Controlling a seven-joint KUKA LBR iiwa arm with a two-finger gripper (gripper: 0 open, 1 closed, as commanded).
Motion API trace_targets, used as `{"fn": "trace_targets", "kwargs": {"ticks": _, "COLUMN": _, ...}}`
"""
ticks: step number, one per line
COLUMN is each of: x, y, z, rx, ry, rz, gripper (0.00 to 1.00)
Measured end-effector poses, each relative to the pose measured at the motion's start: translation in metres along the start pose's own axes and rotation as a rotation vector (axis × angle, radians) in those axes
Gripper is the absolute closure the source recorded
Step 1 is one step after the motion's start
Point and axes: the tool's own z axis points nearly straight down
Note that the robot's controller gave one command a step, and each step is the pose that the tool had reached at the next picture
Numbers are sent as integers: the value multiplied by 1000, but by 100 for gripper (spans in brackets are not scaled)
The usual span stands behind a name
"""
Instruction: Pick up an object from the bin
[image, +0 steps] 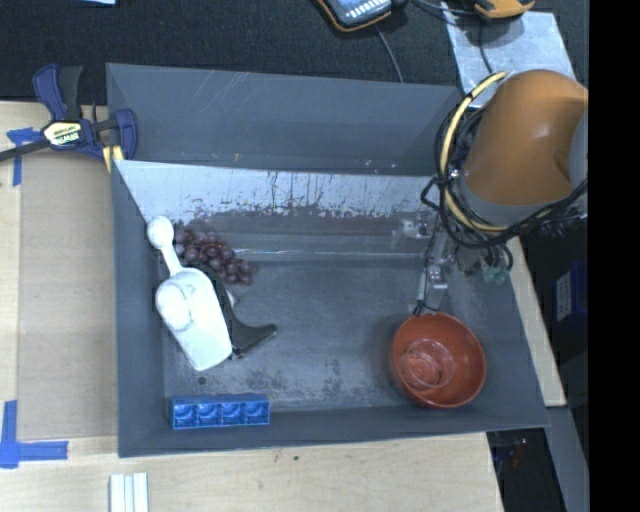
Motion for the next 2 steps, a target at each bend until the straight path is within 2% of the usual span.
{"fn": "trace_targets", "kwargs": {"ticks": 1, "x": -1, "y": 0, "z": -4, "rx": 1, "ry": -8, "rz": -2, "gripper": 0}}
{"fn": "trace_targets", "kwargs": {"ticks": 2, "x": 60, "y": -55, "z": 141, "rx": 2, "ry": -10, "rz": -151, "gripper": 0}}
